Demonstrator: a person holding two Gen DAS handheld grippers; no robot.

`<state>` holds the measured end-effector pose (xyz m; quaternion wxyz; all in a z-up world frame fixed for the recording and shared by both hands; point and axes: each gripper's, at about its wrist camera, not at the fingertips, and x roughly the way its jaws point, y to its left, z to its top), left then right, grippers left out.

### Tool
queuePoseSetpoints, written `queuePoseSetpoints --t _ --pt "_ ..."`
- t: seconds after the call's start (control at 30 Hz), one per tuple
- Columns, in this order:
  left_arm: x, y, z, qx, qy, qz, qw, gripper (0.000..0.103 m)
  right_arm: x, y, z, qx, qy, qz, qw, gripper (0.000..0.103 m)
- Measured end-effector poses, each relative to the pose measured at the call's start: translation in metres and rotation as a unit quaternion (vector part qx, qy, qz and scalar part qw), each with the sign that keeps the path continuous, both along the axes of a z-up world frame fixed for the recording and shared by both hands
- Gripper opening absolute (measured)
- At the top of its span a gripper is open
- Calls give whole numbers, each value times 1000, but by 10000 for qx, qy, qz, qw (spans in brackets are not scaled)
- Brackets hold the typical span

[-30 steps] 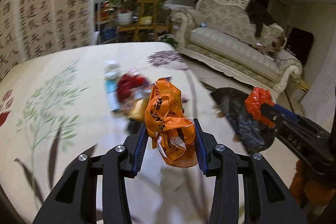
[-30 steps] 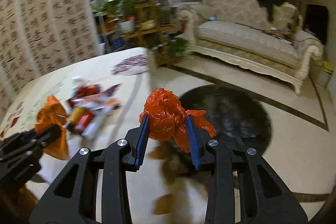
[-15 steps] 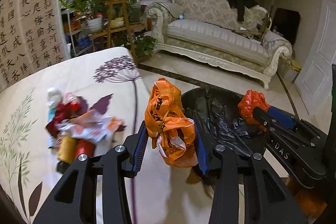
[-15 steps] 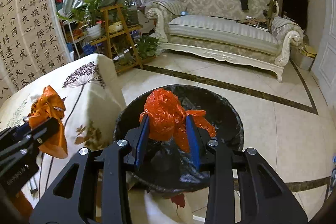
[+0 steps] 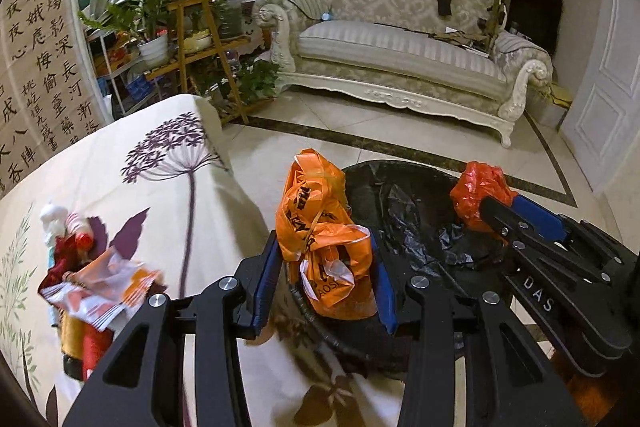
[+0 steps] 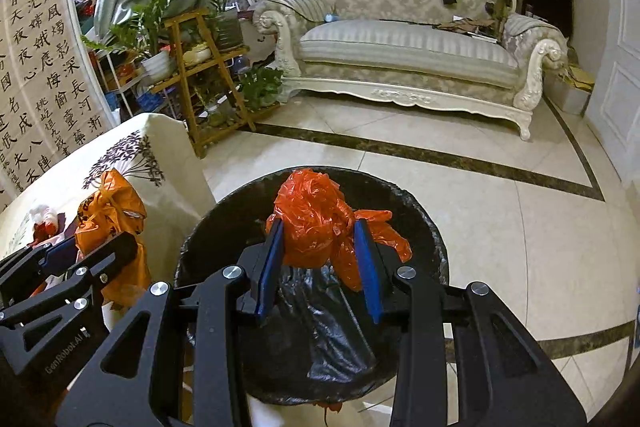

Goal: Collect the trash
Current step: 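Open both tools to drop the bags into the bin, then move the left tool back to the table toward the white paper packet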

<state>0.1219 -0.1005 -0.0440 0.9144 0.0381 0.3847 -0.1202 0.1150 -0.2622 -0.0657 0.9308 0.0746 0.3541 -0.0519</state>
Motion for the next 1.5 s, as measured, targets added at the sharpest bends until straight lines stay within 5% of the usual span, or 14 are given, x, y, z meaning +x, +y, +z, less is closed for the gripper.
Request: queuePoseSetpoints --t 0.33,0.5,0.77,1.5 --pt "16 -13 -9 118 75 -75 9999 46 13 -7 -8 34 96 -82 9999 36" --pt "16 -14 -11 123 95 -30 9999 61 14 -7 -6 84 53 -147 9998 49" --pt "9 1 2 12 -16 154 9999 73 6 -8 3 79 -26 -166 9998 51" --pt "-74 94 18 -3 -18 1084 9941 75 -64 68 10 57 54 658 9978 56"
